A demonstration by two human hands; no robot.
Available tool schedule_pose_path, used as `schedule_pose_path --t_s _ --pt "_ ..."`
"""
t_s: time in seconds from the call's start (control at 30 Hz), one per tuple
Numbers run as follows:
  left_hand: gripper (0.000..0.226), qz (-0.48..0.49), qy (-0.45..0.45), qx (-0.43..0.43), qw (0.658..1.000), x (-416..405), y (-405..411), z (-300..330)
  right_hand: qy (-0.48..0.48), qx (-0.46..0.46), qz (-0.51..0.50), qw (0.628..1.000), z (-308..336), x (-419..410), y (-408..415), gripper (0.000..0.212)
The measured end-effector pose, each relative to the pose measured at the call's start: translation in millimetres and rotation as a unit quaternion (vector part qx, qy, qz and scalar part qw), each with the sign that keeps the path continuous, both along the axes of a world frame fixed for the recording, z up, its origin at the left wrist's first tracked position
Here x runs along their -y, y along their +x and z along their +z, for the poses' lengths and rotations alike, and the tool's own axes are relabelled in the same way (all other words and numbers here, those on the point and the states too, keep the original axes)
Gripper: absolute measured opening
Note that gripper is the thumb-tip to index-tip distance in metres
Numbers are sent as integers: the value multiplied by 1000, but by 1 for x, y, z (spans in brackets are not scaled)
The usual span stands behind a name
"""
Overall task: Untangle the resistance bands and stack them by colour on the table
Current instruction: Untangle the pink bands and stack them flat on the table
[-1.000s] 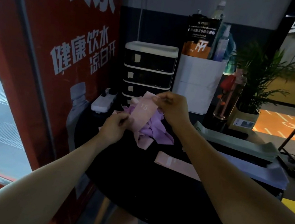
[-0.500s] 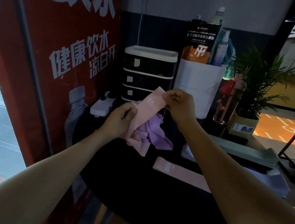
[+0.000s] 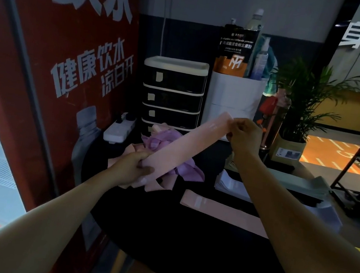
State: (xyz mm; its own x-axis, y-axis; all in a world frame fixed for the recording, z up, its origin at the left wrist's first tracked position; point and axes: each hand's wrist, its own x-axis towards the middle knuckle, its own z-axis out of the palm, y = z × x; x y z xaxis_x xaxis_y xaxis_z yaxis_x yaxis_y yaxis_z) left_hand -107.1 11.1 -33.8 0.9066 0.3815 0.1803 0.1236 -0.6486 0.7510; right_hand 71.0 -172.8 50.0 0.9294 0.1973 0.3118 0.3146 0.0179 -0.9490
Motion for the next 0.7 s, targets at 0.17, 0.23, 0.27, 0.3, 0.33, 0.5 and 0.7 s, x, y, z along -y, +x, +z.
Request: schedule_pose_path --t_s 0.17,0.23,0.27,0.3,0.33,0.5,0.7 --pt "8 35 38 -40 998 -13 -7 3 9 -49 -47 998 -13 20 17 18" --pt "11 74 7 -6 997 -13 -6 5 10 -70 -61 996 -18 30 21 19" --pt "12 90 -35 22 995 -12 -5 6 4 -73 -66 995 -21 35 22 16" --pt "10 106 -83 54 989 -8 -4 9 1 -74 -72 995 -23 40 22 11" --pt "9 124 -121 84 981 -4 -2 12 2 -76 -75 994 -27 45 22 7" --pt "9 188 -183 167 950 18 16 18 -7 -87 -94 992 -40 69 21 15" --pt "22 190 -175 141 956 39 40 9 -19 -111 -122 986 -58 110 23 9"
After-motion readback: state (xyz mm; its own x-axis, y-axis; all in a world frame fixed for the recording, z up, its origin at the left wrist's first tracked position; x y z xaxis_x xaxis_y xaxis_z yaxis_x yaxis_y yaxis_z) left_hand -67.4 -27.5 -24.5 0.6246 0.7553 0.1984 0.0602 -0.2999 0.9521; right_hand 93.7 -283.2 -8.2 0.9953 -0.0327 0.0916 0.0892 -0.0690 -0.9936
